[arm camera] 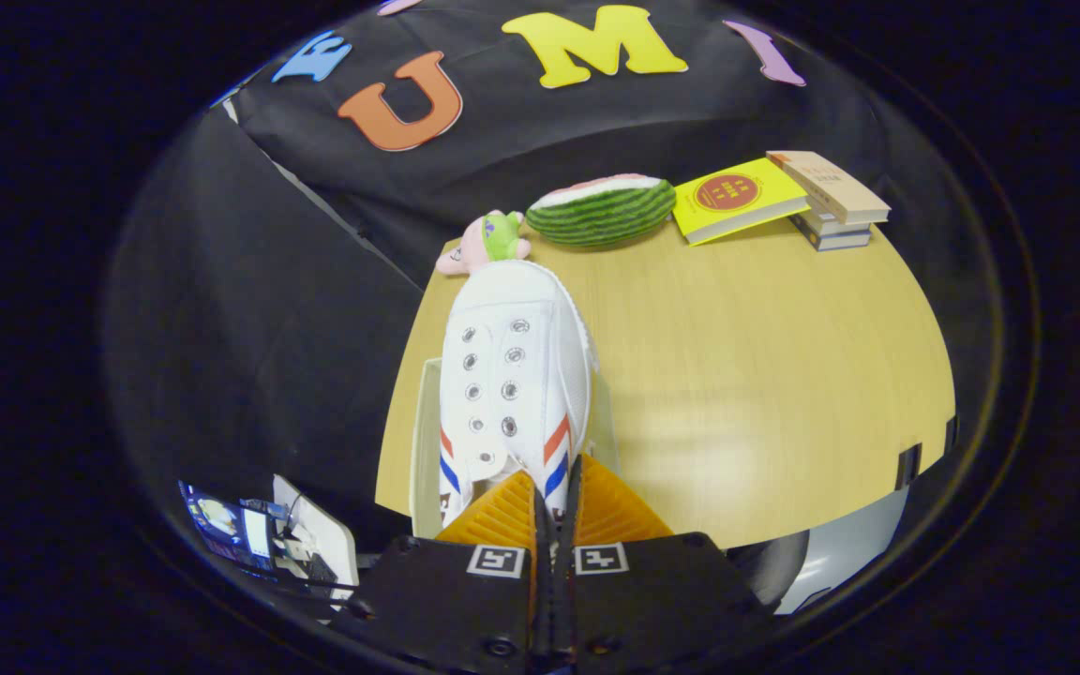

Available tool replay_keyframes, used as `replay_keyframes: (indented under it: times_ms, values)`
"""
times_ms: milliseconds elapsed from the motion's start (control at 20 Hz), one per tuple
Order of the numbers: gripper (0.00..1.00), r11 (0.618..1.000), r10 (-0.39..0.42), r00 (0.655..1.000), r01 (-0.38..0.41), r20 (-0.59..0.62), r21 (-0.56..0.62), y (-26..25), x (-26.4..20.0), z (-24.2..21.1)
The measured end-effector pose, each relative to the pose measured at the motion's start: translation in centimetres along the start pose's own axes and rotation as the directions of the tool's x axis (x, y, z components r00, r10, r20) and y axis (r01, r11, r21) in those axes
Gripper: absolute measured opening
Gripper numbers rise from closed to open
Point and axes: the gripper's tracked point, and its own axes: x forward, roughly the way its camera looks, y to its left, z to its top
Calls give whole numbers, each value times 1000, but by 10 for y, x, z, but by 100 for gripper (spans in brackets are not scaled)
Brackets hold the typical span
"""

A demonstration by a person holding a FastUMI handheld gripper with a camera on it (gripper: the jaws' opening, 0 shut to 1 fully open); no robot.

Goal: Open the storage box then place both shoes into the box .Put the left shoe in first, then the right shoe, with the right side of both shoes facing outward in a uniform manner.

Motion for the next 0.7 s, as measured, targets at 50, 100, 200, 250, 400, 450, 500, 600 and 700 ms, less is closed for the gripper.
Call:
replay_keyframes:
  times_ms: [50, 100, 200, 250, 400, 450, 500, 600, 700]
  values:
    - [6, 1000, 0, 1000, 0, -10, 3, 2, 7, -4]
    - [6, 1000, -2, 1000, 2, -26, 6, 3, 14, -8]
    - [6, 1000, 1, 999, -1, -51, 17, 6, 26, -18]
    - [6, 1000, 4, 998, -3, -62, 23, 8, 33, -22]
    - [6, 999, 8, 997, -5, -83, 44, 7, 48, -29]
    - [6, 999, 7, 996, -3, -87, 52, 5, 51, -30]
    - [6, 998, 3, 996, 2, -90, 61, 3, 53, -31]
    - [6, 997, 4, 996, 3, -88, 77, 0, 60, -31]
    - [9, 996, 21, 996, -13, -87, 87, 0, 62, -32]
